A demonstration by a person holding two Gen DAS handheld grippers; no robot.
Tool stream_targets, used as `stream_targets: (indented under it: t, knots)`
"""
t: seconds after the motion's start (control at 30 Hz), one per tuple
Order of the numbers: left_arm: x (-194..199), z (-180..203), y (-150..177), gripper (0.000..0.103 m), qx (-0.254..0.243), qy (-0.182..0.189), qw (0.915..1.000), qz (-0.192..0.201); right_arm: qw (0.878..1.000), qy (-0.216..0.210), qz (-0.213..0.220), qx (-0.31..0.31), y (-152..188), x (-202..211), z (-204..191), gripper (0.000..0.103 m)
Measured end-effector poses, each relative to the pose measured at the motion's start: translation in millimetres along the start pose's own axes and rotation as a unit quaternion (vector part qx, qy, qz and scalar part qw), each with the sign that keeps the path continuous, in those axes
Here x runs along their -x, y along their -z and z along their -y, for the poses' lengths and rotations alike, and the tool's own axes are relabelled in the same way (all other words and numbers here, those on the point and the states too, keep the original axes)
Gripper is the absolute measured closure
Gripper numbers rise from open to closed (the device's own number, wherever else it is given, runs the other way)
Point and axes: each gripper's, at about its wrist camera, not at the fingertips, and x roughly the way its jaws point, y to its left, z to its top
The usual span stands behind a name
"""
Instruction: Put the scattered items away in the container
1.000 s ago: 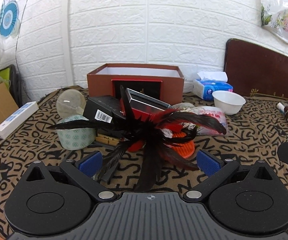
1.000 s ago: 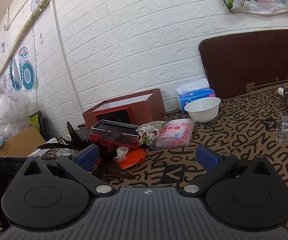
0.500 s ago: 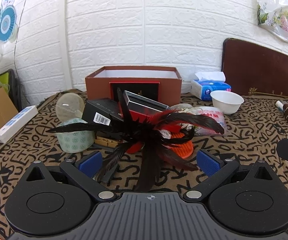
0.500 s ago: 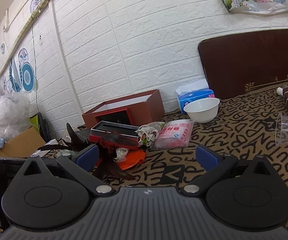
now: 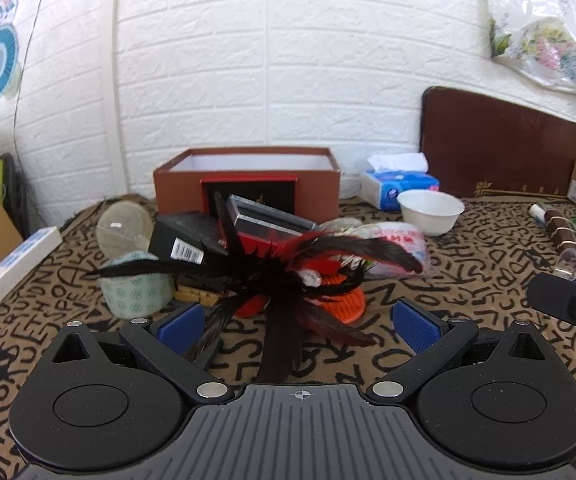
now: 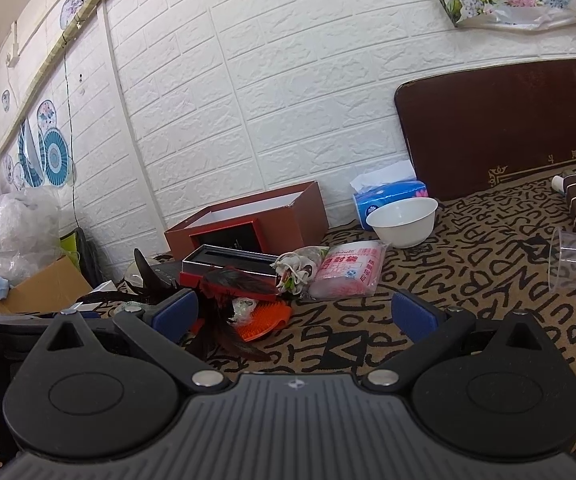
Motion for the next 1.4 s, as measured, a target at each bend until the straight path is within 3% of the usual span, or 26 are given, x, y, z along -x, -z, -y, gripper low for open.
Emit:
stream_targets:
  t: [0.2,0.63,1.4]
  knots:
    - [11.3,5.2,-0.2,0.000,-0.014,0.037,0.9990,0.021,1.000,-0.001,0.001,0.002,0.0,0.7,-1.0,0.001]
    - [23.6,12.2,1.7,0.000,-0.044,0.020,0.9979,0.044,1.000,-0.002,0.006,0.001,-1.5,3.9,-1.8,0.001]
    - [23.2,3.6,2.7,0.000,-0.026,0.034,0.9983,0.038,1.000,-0.006,0.003,0.005,-0.4,4.2,-7.0,0.001]
